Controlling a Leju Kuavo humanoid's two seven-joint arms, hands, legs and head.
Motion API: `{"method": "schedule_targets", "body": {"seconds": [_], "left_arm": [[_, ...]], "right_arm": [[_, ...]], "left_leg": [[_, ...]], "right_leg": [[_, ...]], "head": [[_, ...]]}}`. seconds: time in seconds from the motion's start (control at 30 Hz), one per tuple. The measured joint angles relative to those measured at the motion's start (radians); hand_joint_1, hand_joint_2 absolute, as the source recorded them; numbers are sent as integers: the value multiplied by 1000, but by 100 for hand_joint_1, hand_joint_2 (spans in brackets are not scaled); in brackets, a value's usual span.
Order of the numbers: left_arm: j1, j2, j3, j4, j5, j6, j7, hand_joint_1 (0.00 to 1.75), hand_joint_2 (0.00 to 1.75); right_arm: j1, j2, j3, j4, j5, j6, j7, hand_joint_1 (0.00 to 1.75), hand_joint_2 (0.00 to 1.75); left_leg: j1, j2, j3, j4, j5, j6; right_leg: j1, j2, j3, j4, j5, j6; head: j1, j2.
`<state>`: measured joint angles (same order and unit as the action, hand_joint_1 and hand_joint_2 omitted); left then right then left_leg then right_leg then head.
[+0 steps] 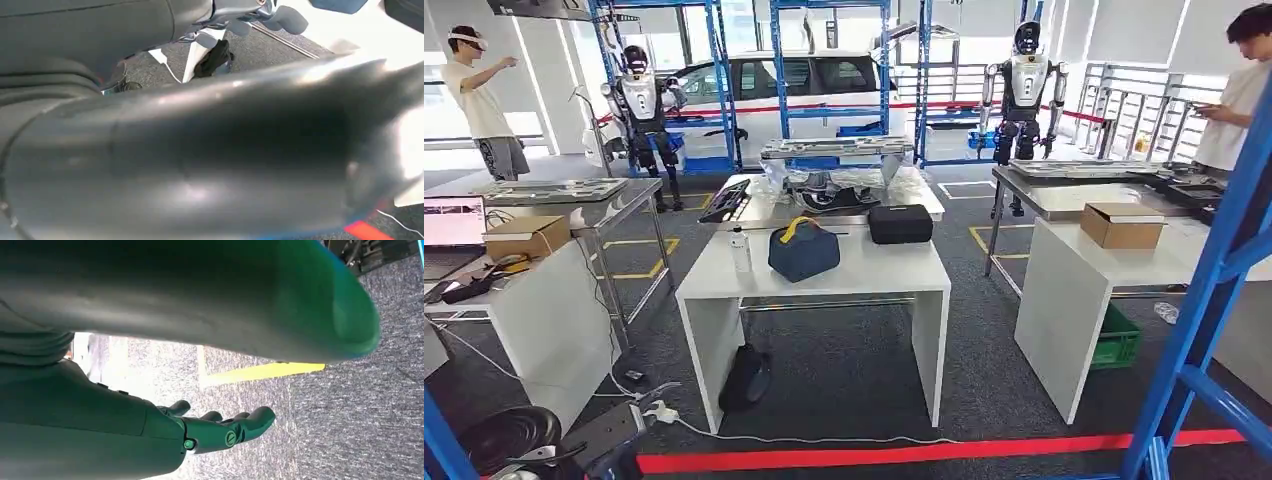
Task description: Take the parts from the cabinet and place them on the table.
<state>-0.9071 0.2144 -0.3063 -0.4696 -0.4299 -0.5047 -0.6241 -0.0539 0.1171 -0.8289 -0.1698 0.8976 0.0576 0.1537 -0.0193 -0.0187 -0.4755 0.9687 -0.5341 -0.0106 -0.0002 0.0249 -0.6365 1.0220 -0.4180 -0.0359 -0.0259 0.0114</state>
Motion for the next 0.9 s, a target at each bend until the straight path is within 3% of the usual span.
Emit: {"method": "schedule_targets", "body": {"seconds": [0.9], "left_arm": [[0, 0, 0, 0, 0, 0, 0, 0, 0]], "right_arm": [[0, 0, 0, 0, 0, 0, 0, 0, 0]], "left_leg": [[0, 0, 0, 0, 0, 0]], "right_leg": [[0, 0, 0, 0, 0, 0]], "head": [[0, 0]]}}
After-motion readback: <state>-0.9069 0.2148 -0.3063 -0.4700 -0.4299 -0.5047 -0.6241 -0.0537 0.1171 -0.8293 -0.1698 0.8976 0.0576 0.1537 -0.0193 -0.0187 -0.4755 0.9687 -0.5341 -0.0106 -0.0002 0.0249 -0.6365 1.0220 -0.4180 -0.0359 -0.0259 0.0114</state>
